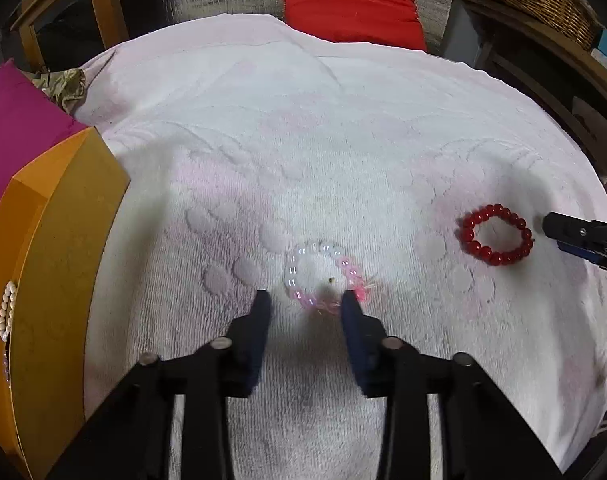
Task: Organize jewelry
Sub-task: 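Grasp the pink crystal bracelet with the left tool while the right tool grasps the red bead bracelet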
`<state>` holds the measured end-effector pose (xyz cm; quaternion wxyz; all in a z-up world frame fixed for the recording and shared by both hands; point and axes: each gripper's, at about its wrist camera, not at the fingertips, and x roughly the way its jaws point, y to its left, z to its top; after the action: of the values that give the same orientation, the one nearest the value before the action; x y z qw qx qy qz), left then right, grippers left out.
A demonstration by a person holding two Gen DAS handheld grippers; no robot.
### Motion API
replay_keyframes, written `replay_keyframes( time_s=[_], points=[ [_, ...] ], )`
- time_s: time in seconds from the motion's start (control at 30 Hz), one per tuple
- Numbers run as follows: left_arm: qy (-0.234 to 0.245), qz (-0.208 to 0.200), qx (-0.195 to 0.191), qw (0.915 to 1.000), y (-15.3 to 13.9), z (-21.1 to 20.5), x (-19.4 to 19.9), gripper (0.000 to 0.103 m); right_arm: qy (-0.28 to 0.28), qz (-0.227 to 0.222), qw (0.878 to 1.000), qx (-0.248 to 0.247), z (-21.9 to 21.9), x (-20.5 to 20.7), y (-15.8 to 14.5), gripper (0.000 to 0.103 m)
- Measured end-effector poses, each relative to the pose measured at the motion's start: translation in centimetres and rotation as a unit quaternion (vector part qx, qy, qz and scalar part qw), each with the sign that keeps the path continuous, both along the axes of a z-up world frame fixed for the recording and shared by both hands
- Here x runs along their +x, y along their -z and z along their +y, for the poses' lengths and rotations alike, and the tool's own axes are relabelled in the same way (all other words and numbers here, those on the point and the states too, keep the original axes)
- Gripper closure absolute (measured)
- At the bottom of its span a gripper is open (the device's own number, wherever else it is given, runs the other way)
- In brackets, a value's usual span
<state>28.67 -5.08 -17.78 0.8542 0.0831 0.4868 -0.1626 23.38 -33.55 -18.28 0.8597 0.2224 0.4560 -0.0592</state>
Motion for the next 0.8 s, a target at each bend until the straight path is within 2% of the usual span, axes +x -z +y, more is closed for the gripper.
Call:
replay_keyframes(
  time_s=[0.07, 0.13, 0.27, 0.4, 0.43, 0.47, 0.5, 0.53, 0.57, 0.8],
  points=[
    [0.001, 0.002, 0.003, 1.0000, -0.1, 0.6, -0.1, 0.083, -0.001, 0.001, 1.000, -0.007, 0.1, 0.0, 0.0, 0.034],
    [-0.003, 0.006, 0.003, 1.0000, -0.2, 1.4, -0.1, 0.088, -0.001, 0.002, 1.000, -0.013, 0.2, 0.1, 0.0, 0.034],
    [0.001, 0.020, -0.006, 0.9998, -0.5, 2.4, -0.4, 0.092, -0.005, 0.004, 1.000, -0.025, 0.5, 0.1, 0.0, 0.034],
    [0.003, 0.012, -0.021, 0.9997, -1.1, 3.0, -0.7, 0.092, -0.005, 0.004, 1.000, -0.030, 0.5, 0.1, 0.0, 0.034],
    [0.001, 0.007, -0.024, 0.9997, -1.2, 3.0, -0.6, 0.086, -0.005, 0.005, 0.999, -0.031, 0.6, 0.1, 0.0, 0.033],
    [-0.003, 0.005, -0.028, 0.9996, -1.3, 2.9, -0.5, 0.074, -0.006, 0.005, 0.999, -0.033, 0.6, 0.1, 0.0, 0.033],
    [-0.006, 0.002, -0.031, 0.9995, -1.3, 2.8, -0.5, 0.067, -0.006, 0.004, 0.999, -0.035, 0.7, 0.0, 0.0, 0.033],
    [-0.011, -0.001, -0.032, 0.9994, -1.3, 2.7, -0.4, 0.053, -0.007, 0.003, 0.999, -0.036, 0.7, 0.0, 0.0, 0.033],
    [-0.017, -0.005, -0.030, 0.9994, -1.2, 2.4, -0.2, 0.048, -0.007, 0.003, 0.999, -0.038, 0.8, 0.0, 0.0, 0.033],
    [-0.032, -0.003, -0.027, 0.9991, 0.0, 1.1, 1.5, 0.047, -0.014, 0.000, 0.999, -0.048, 0.9, -0.1, 0.1, 0.033]
  ],
)
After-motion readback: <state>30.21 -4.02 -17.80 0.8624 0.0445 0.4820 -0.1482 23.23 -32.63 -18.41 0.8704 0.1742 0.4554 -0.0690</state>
